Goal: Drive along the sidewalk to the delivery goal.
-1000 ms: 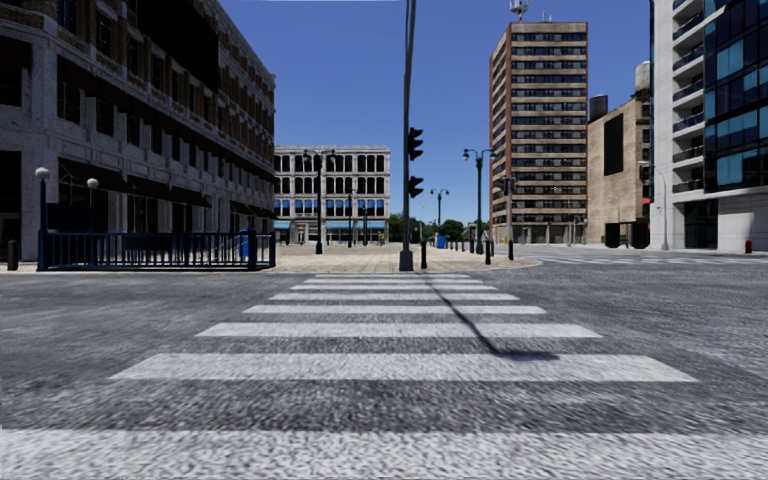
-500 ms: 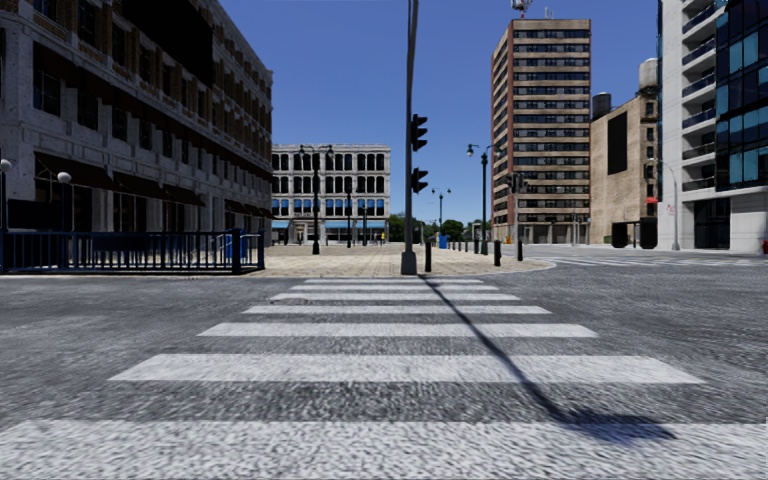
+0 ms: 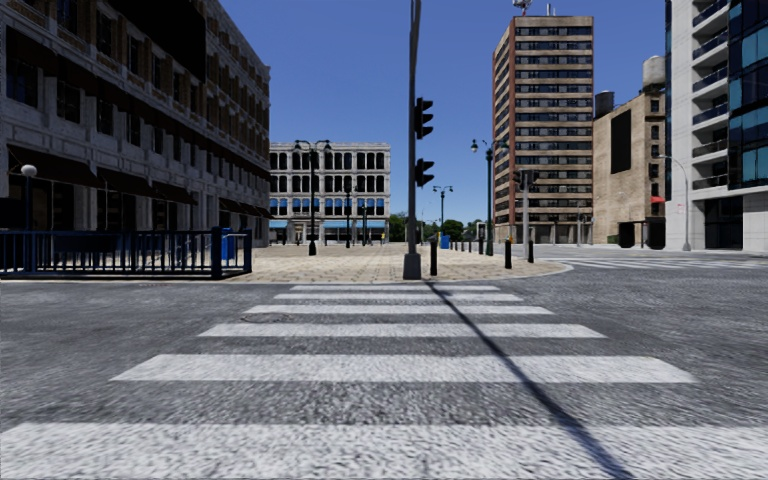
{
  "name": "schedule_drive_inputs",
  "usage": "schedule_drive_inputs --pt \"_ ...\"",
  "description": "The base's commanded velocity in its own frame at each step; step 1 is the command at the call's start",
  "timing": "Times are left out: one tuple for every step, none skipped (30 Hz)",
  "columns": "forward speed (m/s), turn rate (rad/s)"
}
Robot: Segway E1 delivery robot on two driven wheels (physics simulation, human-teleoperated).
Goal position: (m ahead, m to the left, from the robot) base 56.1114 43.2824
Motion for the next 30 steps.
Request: schedule_drive_inputs --pt "2.00 0.00" --pt "2.00 0.00" --pt "2.00 0.00" --pt "2.00 0.00" --pt "2.00 0.00" --pt "2.00 0.00" --pt "2.00 0.00" --pt "2.00 0.00" --pt "2.00 0.00" --pt "2.00 0.00" --pt "2.00 0.00" --pt "2.00 0.00" --pt "2.00 0.00" --pt "2.00 0.00" --pt "2.00 0.00" --pt "2.00 0.00" --pt "2.00 0.00" --pt "2.00 0.00" --pt "2.00 0.00" --pt "2.00 0.00" --pt "2.00 0.00" --pt "2.00 0.00" --pt "2.00 0.00" --pt "2.00 0.00" --pt "2.00 0.00" --pt "2.00 0.00" --pt "2.00 0.00" --pt "2.00 0.00" --pt "2.00 0.00" --pt "2.00 0.00"
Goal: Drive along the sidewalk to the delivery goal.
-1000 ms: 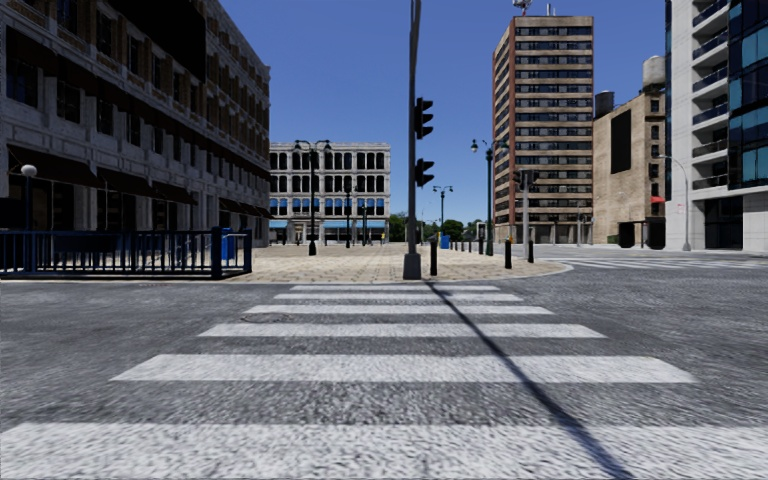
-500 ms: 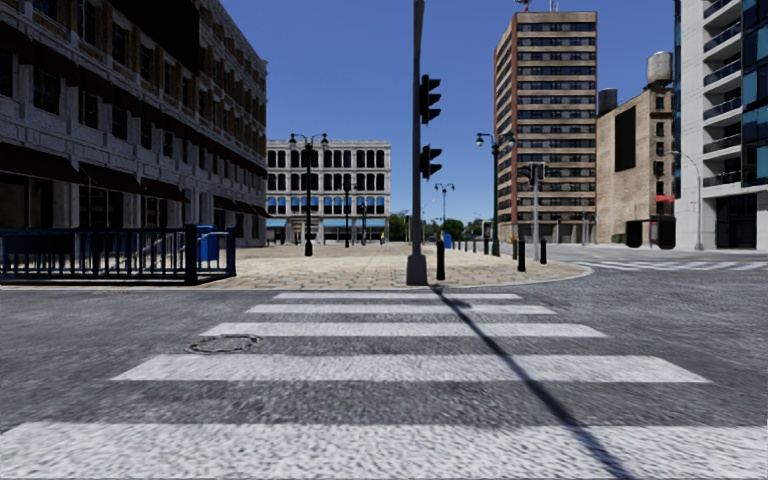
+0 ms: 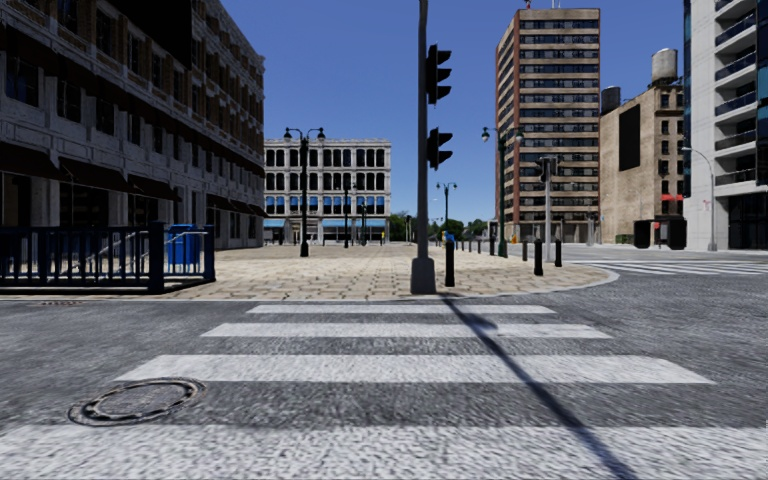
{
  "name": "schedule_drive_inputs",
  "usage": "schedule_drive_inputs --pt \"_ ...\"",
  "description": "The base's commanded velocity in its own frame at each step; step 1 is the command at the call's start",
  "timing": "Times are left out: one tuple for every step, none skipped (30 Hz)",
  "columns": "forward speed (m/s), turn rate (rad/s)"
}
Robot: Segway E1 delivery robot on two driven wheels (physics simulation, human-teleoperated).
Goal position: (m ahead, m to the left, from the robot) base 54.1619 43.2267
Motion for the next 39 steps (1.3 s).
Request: schedule_drive_inputs --pt "2.00 0.00" --pt "2.00 0.00" --pt "2.00 0.00" --pt "2.00 0.00" --pt "2.00 0.00" --pt "2.00 0.00" --pt "2.00 0.00" --pt "2.00 0.00" --pt "2.00 0.00" --pt "2.00 0.00" --pt "2.00 0.00" --pt "2.00 0.14" --pt "2.00 0.14" --pt "2.00 0.36" --pt "2.00 0.57" --pt "2.00 0.69" --pt "2.00 0.72" --pt "2.00 0.66" --pt "2.00 0.21" --pt "2.00 0.06" --pt "2.00 0.06" --pt "2.00 0.01" --pt "2.00 0.00" --pt "2.00 0.00" --pt "2.00 0.00" --pt "2.00 0.00" --pt "2.00 0.00" --pt "2.00 0.00" --pt "2.00 0.00" --pt "2.00 0.00" --pt "2.00 0.00" --pt "2.00 0.00" --pt "2.00 0.00" --pt "2.00 0.00" --pt "2.00 0.00" --pt "2.00 0.00" --pt "2.00 0.00" --pt "2.00 0.00" --pt "2.00 0.00"
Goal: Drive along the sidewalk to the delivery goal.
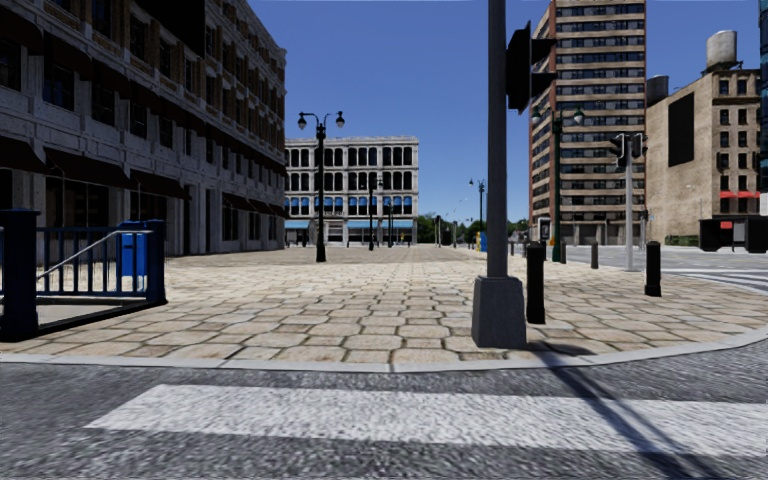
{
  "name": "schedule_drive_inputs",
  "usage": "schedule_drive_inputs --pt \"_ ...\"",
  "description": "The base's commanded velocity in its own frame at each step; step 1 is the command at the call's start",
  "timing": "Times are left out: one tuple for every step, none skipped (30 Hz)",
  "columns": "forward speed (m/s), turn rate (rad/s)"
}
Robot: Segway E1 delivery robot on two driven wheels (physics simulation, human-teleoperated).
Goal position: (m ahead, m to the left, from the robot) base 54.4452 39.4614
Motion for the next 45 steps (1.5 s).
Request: schedule_drive_inputs --pt "2.00 0.00" --pt "2.00 0.00" --pt "2.00 0.00" --pt "2.00 0.00" --pt "2.00 0.00" --pt "2.00 0.00" --pt "2.00 0.00" --pt "2.00 0.00" --pt "2.00 0.00" --pt "2.00 0.00" --pt "2.00 0.00" --pt "2.00 0.00" --pt "2.00 0.00" --pt "2.00 0.00" --pt "2.00 0.00" --pt "2.00 0.00" --pt "2.00 0.00" --pt "2.00 0.00" --pt "2.00 0.00" --pt "2.00 0.00" --pt "2.00 0.00" --pt "2.00 0.00" --pt "2.00 0.00" --pt "2.00 0.00" --pt "2.00 0.00" --pt "2.00 0.00" --pt "2.00 0.00" --pt "2.00 0.00" --pt "2.00 0.00" --pt "2.00 0.00" --pt "2.00 0.00" --pt "2.00 0.00" --pt "2.00 0.00" --pt "2.00 0.00" --pt "2.00 0.00" --pt "2.00 0.00" --pt "2.00 0.00" --pt "2.00 0.00" --pt "2.00 0.00" --pt "2.00 0.00" --pt "2.00 0.00" --pt "2.00 0.00" --pt "2.00 0.00" --pt "2.00 0.00" --pt "2.00 0.00"
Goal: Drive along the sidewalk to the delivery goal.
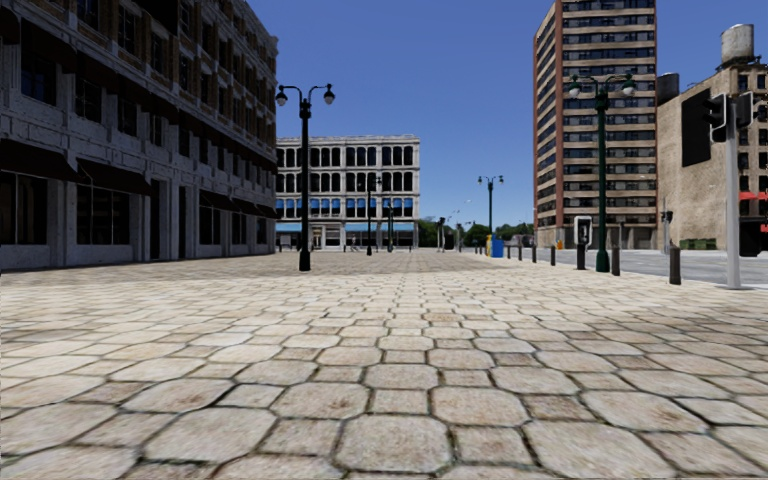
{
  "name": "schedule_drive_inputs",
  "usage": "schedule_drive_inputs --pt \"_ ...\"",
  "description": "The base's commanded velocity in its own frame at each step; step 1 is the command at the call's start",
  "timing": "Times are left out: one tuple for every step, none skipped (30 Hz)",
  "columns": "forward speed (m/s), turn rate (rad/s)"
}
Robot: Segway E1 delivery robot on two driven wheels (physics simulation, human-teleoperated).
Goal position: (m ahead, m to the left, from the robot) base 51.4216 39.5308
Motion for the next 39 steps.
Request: schedule_drive_inputs --pt "2.00 0.00" --pt "2.00 0.00" --pt "2.00 0.00" --pt "2.00 0.00" --pt "2.00 0.00" --pt "2.00 0.00" --pt "2.00 0.00" --pt "2.00 0.00" --pt "2.00 0.00" --pt "2.00 0.00" --pt "2.00 0.00" --pt "2.00 0.00" --pt "2.00 0.00" --pt "2.00 0.00" --pt "2.00 0.00" --pt "2.00 0.00" --pt "2.00 0.00" --pt "2.00 0.00" --pt "2.00 0.00" --pt "2.00 0.00" --pt "2.00 0.00" --pt "2.00 0.00" --pt "2.00 0.00" --pt "2.00 0.00" --pt "2.00 0.00" --pt "2.00 -0.11" --pt "2.00 -0.31" --pt "2.00 -0.51" --pt "2.00 -0.61" --pt "2.00 -0.61" --pt "2.00 -0.70" --pt "2.00 -0.81" --pt "2.00 -0.86" --pt "2.00 -0.87" --pt "2.00 -0.44" --pt "2.00 -0.02" --pt "2.00 0.00" --pt "2.00 0.00" --pt "2.00 0.00"
